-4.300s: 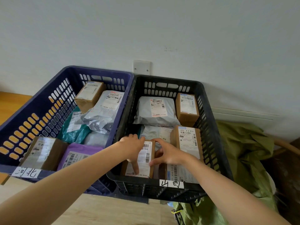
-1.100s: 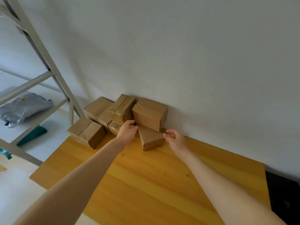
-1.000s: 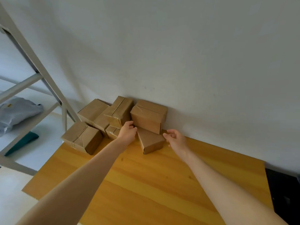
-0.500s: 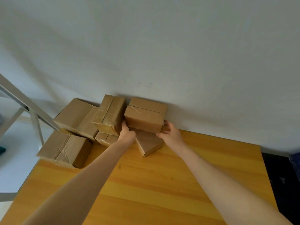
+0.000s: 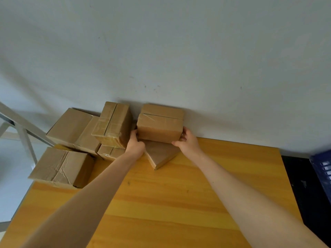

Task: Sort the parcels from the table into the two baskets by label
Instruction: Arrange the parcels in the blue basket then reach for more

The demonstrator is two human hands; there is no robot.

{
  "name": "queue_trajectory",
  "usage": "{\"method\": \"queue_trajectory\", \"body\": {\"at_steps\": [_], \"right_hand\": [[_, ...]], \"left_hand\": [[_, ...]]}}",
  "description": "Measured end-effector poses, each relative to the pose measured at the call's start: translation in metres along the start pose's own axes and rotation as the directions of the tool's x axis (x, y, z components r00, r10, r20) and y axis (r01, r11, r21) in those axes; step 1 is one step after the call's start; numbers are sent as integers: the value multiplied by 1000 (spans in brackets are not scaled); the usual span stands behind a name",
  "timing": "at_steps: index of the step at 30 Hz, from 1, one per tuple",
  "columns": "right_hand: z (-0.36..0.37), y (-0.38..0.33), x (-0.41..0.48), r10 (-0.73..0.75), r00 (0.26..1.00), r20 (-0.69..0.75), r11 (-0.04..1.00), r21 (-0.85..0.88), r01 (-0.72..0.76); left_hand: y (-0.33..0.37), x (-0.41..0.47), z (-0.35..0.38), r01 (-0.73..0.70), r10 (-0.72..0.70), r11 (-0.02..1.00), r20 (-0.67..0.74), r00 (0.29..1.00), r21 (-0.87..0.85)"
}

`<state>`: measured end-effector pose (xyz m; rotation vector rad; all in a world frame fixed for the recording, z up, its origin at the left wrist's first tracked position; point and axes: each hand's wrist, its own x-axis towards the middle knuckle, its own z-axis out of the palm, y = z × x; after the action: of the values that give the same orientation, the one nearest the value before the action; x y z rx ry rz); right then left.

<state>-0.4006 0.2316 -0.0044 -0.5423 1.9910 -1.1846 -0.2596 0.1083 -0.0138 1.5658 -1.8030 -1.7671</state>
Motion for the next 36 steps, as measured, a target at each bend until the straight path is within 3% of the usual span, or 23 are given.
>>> {"method": "queue_trajectory", "body": {"at_steps": [12, 22, 27, 36], "right_hand": [[-51, -3, -65, -51, 987, -153, 993, 96, 67], [-107, 10, -163, -182, 936, -303, 964, 133, 230], [-132, 22, -218, -145, 897, -418, 940, 225, 257], [-156, 45, -293, -173, 929, -328, 919, 285, 272]], "left_hand": [[19, -77, 34, -221, 222, 975, 44, 974, -16], [23, -191, 71, -422, 422, 907, 9, 907, 11], [12, -251, 92, -515, 512, 855, 63, 857, 53], [-9, -320, 99, -538, 539, 832, 38, 842, 135]]}}
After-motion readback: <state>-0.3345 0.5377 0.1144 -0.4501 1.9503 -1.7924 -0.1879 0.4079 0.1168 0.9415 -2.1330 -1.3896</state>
